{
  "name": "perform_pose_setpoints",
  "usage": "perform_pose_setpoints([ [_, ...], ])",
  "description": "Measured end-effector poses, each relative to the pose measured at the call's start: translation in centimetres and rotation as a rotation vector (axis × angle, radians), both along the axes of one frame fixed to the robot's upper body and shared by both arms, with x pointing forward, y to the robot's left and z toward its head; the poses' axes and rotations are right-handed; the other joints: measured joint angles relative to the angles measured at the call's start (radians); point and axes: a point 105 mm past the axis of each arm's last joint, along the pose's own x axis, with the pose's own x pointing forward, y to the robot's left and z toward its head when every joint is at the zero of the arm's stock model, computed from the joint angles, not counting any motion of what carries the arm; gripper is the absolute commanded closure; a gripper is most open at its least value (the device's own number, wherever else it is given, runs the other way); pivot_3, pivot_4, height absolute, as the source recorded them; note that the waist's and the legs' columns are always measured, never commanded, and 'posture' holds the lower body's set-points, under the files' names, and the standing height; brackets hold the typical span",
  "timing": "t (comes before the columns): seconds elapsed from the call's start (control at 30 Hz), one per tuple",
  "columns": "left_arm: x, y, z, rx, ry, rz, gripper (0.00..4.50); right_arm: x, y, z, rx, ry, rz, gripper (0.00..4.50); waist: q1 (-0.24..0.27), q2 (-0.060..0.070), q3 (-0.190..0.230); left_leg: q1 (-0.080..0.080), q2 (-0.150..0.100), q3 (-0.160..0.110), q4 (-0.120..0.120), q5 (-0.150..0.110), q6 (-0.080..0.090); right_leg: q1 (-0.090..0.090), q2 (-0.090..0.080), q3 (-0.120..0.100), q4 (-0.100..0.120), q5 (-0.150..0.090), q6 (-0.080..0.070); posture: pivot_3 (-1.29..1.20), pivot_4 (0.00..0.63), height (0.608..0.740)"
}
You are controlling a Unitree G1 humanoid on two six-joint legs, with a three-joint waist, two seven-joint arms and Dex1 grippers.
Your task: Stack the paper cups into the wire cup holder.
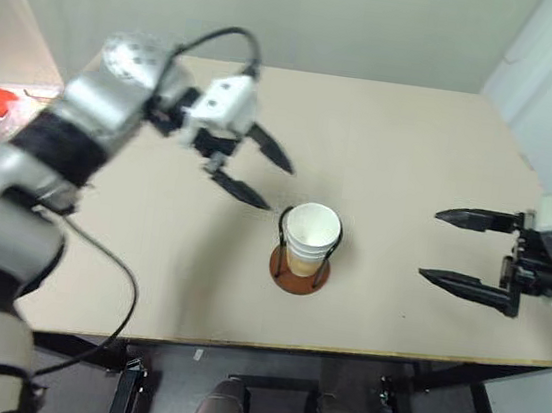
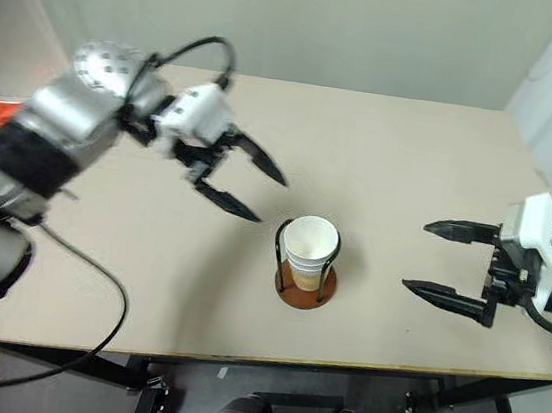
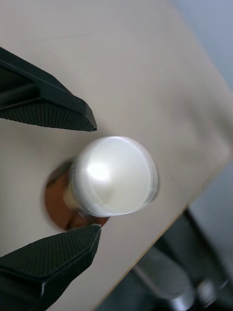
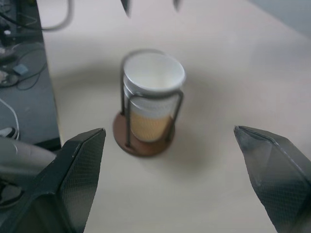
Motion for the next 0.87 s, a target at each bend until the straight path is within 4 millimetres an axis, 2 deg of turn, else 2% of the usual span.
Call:
perform_pose_setpoints([
  [0.07,-1.1,2.5,-0.3,-0.063,0.080,0.087,1.17,0.8,0.4,-0.2,-0.010,0.001,0.045,0.00,-0.002,0.001,0.000,0.000,0.000,0.001,0.000,0.000,0.000,-0.002,0.000,0.001,0.000,-0.001,-0.002,0.00,0.150,0.740],
  [0.17,-2.5,6.2,-1.9,-0.100,0.187,0.261,1.17,2.1,0.3,-0.3,-0.017,0.005,0.069,0.00,-0.005,0.001,0.000,0.001,0.001,0.001,-0.002,0.000,0.000,-0.003,0.000,0.000,0.002,-0.002,-0.005,0.00,0.150,0.740],
  [0.27,-3.7,8.2,-2.7,-0.161,0.227,0.406,1.17,3.4,0.8,-0.4,-0.016,-0.004,0.102,0.00,-0.001,0.001,0.000,0.001,0.001,-0.001,-0.003,0.000,0.000,-0.003,0.000,-0.001,0.004,-0.007,-0.016,0.00,0.150,0.740],
  [0.43,-4.9,8.9,-3.0,-0.212,0.212,0.511,1.17,4.6,1.7,-1.3,-0.026,0.017,0.159,0.00,0.008,0.000,0.000,0.006,-0.002,-0.001,-0.009,-0.006,0.007,-0.003,-0.003,0.000,0.011,-0.008,-0.025,0.00,0.150,0.740],
  [0.67,-6.7,10.3,-2.1,-0.274,0.176,0.637,1.17,5.6,1.2,-1.2,-0.045,0.013,0.169,0.00,-0.009,0.000,0.000,0.017,0.001,-0.002,-0.018,0.001,-0.003,-0.002,-0.001,0.000,0.019,-0.009,-0.035,0.00,0.150,0.740],
  [0.87,-7.9,10.2,-2.6,-0.282,0.193,0.667,1.17,6.0,1.1,-1.4,-0.057,0.025,0.173,0.00,-0.014,-0.001,0.000,0.023,0.002,-0.002,-0.028,0.008,-0.008,-0.002,0.000,0.000,0.020,-0.008,-0.040,0.00,0.150,0.740],
])
